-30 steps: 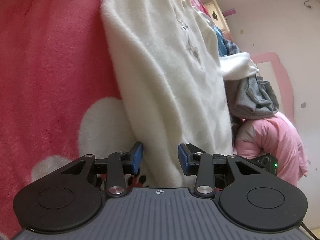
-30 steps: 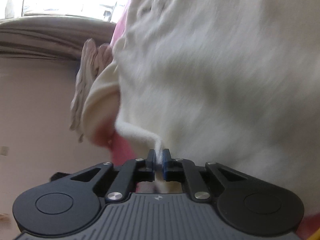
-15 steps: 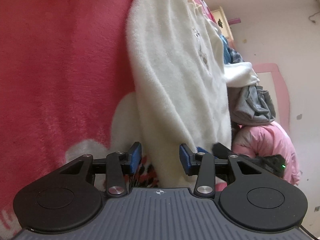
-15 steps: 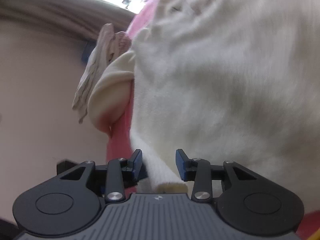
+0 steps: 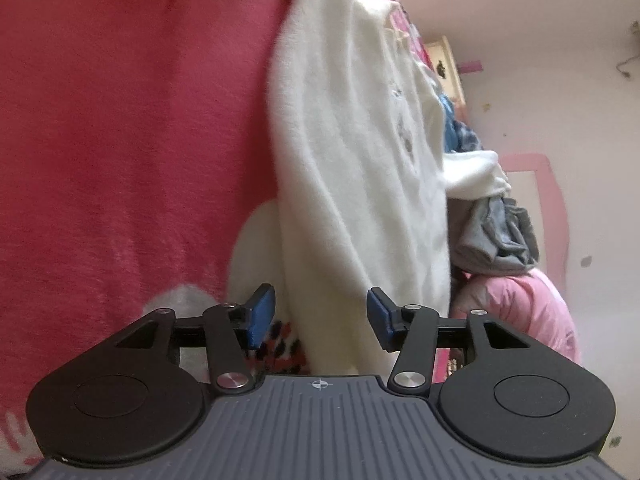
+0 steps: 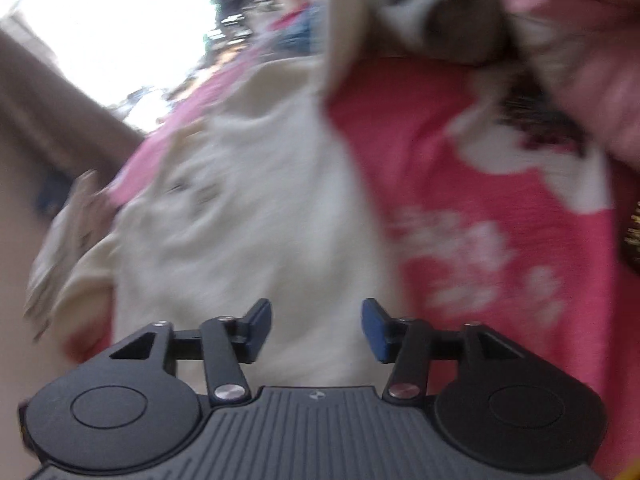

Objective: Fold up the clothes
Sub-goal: 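Lower the cream sweater edge and open the right gripper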

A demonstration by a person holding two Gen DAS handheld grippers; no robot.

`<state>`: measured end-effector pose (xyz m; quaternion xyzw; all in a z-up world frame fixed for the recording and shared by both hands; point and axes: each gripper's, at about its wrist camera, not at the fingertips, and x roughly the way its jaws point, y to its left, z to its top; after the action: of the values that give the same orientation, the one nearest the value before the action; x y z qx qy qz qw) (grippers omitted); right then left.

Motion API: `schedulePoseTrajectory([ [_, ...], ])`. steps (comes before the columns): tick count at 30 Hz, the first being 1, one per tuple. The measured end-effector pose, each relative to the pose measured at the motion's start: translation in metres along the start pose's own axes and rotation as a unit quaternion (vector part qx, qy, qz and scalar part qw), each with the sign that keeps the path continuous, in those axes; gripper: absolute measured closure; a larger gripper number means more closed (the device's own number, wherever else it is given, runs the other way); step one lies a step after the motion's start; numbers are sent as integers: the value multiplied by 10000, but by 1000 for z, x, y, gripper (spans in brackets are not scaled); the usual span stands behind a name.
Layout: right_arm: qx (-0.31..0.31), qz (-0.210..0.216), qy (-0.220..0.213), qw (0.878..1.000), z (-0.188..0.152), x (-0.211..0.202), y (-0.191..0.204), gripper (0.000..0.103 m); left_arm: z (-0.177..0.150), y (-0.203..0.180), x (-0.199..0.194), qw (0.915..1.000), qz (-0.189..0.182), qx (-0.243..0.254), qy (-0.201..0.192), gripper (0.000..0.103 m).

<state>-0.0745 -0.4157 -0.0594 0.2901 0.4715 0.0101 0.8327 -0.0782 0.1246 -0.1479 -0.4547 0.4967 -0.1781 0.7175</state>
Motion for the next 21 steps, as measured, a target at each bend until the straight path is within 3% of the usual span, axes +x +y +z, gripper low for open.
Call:
schedulePoseTrajectory([
  [3, 497, -99, 163, 9986, 6, 16, -30, 46, -2, 2, 4, 10000, 44, -14, -30, 52],
  [6, 691, 116, 542, 9961, 3, 37, -43, 46, -3, 1, 8, 9999, 90, 11, -71, 52],
  [11, 428, 293, 694, 9962, -4, 30, -34, 48, -2, -5, 5, 9999, 53, 83, -98, 52],
  [15, -70, 2, 670, 9977, -8, 11, -25, 49, -3, -1, -3, 9997, -217, -16, -53, 51],
  [18, -70, 130, 1038, 9945, -9, 16, -28, 49, -5, 2, -9, 9995, -281, -45, -102, 44],
  [21, -7, 90, 1198, 9928, -10, 26, -30, 54, -6, 6, -11, 9997, -153, -112, -180, 43],
])
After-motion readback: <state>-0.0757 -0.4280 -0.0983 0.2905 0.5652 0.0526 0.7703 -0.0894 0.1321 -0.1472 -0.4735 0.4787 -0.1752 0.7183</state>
